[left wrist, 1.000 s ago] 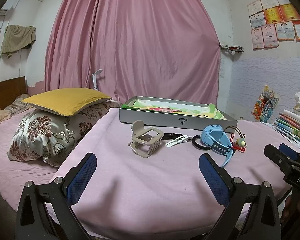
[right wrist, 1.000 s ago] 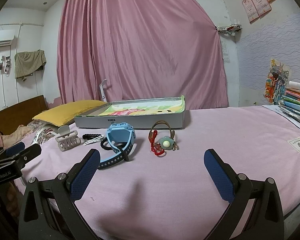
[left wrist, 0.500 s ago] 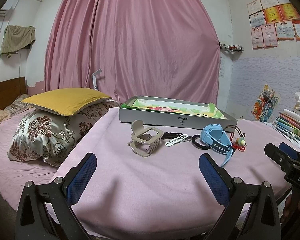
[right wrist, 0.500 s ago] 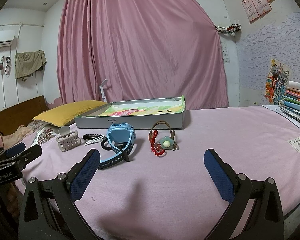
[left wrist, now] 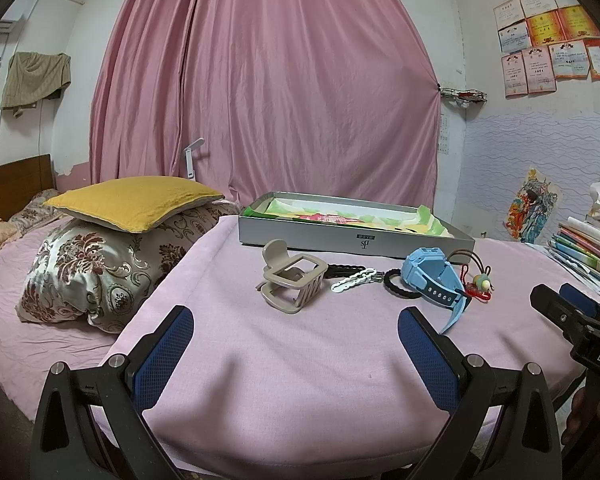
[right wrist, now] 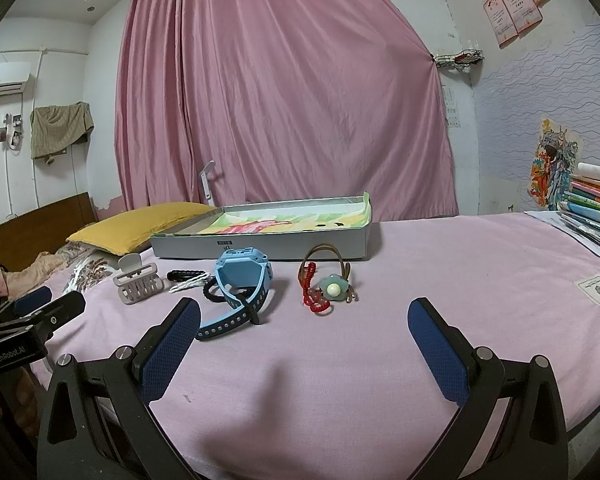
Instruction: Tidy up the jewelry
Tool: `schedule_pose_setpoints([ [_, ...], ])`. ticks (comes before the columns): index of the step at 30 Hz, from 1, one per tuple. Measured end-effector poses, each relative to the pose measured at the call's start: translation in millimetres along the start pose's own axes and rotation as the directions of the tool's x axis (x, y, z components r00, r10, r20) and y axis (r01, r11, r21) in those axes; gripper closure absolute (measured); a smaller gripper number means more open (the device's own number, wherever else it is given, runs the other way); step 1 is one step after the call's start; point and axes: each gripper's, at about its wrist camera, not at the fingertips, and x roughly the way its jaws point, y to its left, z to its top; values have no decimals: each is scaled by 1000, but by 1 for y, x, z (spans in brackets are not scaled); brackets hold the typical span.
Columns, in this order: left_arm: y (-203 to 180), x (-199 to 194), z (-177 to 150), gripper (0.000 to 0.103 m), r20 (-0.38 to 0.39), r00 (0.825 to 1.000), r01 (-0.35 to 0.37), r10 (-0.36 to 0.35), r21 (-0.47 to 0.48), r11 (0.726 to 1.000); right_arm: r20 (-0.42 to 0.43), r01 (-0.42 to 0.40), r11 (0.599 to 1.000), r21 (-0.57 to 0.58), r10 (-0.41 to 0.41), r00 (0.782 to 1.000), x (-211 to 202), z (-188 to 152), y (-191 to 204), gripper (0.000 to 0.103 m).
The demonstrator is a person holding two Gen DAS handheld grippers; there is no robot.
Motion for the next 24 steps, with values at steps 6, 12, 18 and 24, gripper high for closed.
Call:
schedule_pose_setpoints([
  [6,0,0,0,1,0,1000,1,-1,1,1000,1,0,1000,1,0,1000,0,0,0,1],
  [12,-1,0,0,1,-1,1000,0,0,2,1000,2,-1,1000,1,1,1000,-1,0,0,1],
  [18,-1,0,0,1,-2,1000,0,0,2,1000,0,-1,1000,2,1,1000,0,0,0,1],
  [24,-1,0,0,1,-2,1000,0,0,2,1000,0,-3,1000,0,3,1000,1,0,1,1],
])
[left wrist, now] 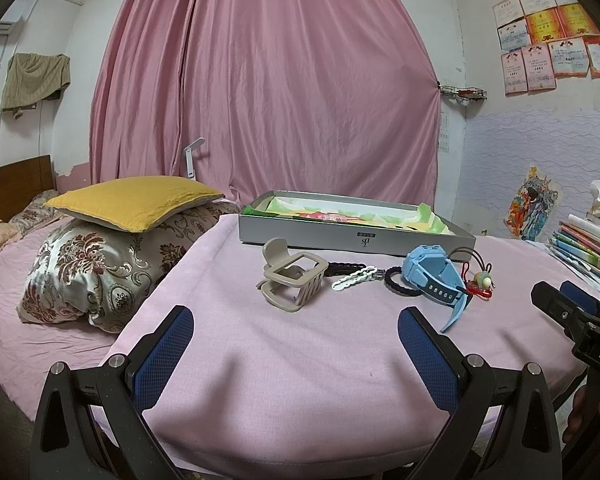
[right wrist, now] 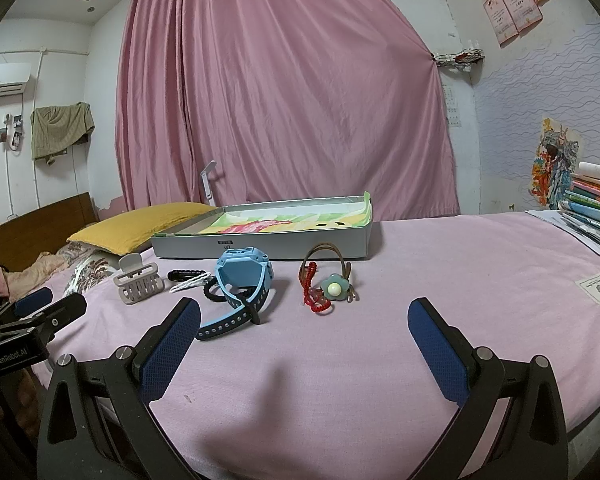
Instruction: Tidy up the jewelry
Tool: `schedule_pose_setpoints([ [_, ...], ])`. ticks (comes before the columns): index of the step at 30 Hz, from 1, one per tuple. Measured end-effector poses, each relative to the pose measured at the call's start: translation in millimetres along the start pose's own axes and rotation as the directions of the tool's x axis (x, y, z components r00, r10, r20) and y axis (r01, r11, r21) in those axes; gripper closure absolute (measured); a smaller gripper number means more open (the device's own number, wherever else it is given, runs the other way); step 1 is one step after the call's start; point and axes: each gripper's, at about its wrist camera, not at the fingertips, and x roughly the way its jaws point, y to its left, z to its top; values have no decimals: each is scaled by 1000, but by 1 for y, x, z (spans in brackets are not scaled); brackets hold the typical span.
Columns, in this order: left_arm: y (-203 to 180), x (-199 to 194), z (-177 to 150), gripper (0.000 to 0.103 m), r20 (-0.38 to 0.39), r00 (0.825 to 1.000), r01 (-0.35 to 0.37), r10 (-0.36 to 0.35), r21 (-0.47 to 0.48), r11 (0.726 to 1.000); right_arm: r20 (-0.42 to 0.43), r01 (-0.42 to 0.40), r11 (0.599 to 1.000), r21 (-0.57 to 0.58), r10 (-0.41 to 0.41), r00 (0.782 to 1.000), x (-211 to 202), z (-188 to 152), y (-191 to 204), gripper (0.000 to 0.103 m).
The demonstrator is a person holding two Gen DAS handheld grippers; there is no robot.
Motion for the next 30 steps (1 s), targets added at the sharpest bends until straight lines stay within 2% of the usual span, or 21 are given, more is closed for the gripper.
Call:
schedule_pose_setpoints([
  [11,4,-1,0,1,-1,1000,3,-3,1,1000,-10,5,1000,4,-5,1000,5,-2,1,1],
  [17,4,-4,-8,1,-10,999,34,-34,9,999,-21,12,1000,-9,-12,1000,5,-1,-1,1],
  [24,-4,1,-9,1,-52,988,149,-148,26,988,-50,-13,1000,-5,12,999,7,5,-11,1],
  [30,-20,2,-14,1,-100,966,246,-238,77,966,-92,-42,999,-27,39,995,14,2,-11,3],
])
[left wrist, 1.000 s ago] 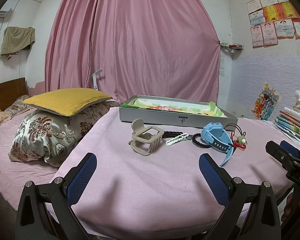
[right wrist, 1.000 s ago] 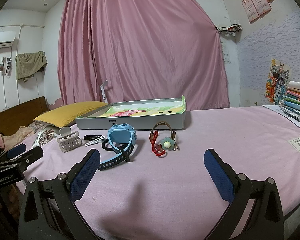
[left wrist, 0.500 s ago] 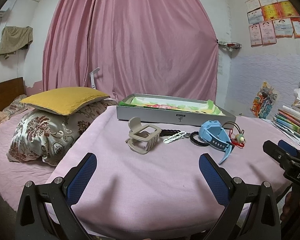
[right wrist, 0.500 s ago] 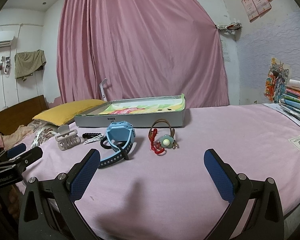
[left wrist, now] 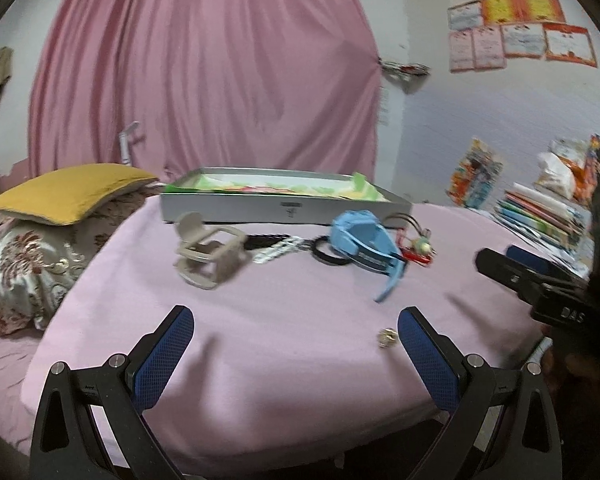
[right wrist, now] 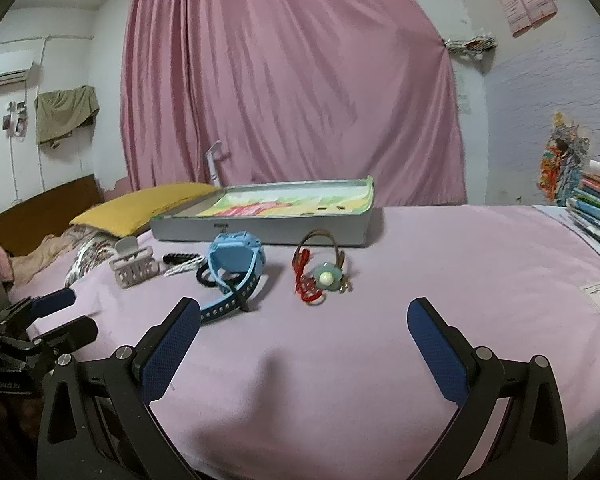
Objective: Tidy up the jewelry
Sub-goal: 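Lower the left gripper onto the small gold charm and close it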
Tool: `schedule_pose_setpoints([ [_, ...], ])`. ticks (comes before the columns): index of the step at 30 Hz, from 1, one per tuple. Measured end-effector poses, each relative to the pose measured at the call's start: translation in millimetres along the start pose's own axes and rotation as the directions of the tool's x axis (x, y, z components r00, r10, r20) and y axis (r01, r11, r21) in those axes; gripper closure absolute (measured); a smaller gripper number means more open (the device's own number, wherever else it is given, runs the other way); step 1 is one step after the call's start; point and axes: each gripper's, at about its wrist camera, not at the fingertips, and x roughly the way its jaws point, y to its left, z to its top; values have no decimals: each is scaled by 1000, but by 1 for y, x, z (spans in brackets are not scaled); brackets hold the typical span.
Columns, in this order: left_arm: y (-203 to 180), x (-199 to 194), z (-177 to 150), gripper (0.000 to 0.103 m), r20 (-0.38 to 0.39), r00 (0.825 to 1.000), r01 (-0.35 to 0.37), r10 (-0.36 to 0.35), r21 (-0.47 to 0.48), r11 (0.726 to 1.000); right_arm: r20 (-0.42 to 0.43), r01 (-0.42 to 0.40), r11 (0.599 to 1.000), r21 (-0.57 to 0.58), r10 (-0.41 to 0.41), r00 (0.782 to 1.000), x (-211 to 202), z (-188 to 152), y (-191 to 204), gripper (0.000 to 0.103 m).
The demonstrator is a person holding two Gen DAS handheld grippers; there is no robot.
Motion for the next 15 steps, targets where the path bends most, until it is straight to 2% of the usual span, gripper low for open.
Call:
schedule_pose_setpoints([
  [2,-4,1,0,3,-7,1000,22,-22,14,1000,-16,-12,1000,-6,12,1000,2,-1,0,9],
  [10,-17,14,-2,38,-88,987,139,-136,36,990,-79,-51,999,-19,49,996,10,-4,2,33],
  [15,-23,23,-4,59,-125,977,182,-175,46,982,-104,-71,997,-21,69,992,13,-4,5,37],
])
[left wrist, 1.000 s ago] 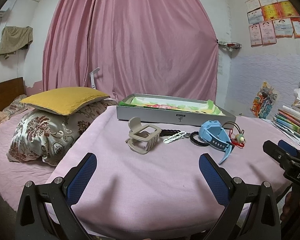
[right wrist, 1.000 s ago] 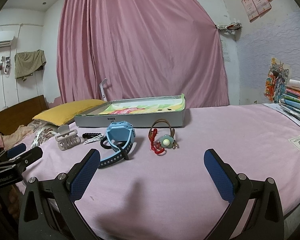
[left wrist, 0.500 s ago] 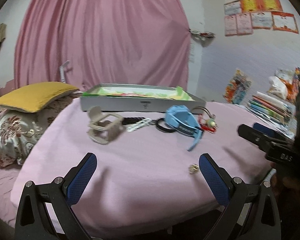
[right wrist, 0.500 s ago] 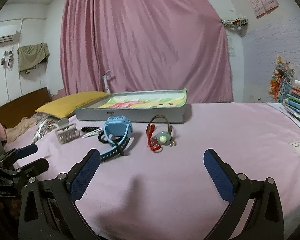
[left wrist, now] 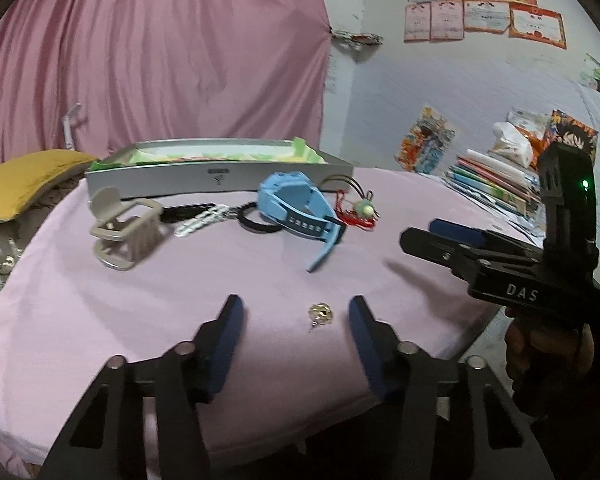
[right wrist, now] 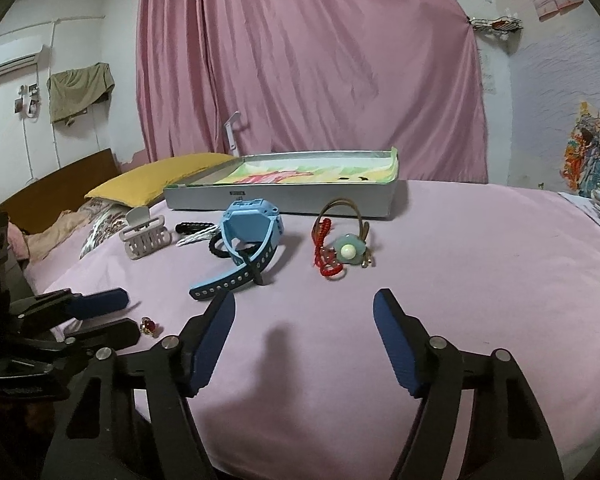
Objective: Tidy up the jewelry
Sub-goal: 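Lower the left gripper onto the small gold charm and close it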
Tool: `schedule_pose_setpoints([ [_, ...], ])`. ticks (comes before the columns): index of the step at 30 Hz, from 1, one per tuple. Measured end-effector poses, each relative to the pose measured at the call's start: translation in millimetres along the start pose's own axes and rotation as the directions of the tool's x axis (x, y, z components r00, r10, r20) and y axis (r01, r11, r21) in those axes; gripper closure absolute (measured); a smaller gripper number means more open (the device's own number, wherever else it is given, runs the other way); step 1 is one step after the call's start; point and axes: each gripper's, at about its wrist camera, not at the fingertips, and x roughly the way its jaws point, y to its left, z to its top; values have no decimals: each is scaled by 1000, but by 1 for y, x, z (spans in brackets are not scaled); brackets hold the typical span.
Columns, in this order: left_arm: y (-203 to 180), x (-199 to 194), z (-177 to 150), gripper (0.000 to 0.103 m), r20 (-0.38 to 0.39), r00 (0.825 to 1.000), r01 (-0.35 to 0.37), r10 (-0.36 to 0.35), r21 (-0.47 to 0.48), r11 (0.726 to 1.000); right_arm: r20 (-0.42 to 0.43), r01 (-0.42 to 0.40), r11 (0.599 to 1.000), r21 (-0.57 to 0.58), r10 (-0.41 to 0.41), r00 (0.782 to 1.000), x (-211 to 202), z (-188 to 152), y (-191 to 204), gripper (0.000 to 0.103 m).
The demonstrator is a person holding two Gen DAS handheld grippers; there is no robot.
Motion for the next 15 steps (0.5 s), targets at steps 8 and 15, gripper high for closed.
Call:
schedule_pose_setpoints([
  [8,-7,10,4,85,-49,999,24,-22,27,999,-29,-18,1000,5,18,999,7,3,3,37],
  [15,-6,14,11,91,-78,997,-20,22,27,999,-76,-3,1000,20,5,997,17,9,1,48],
])
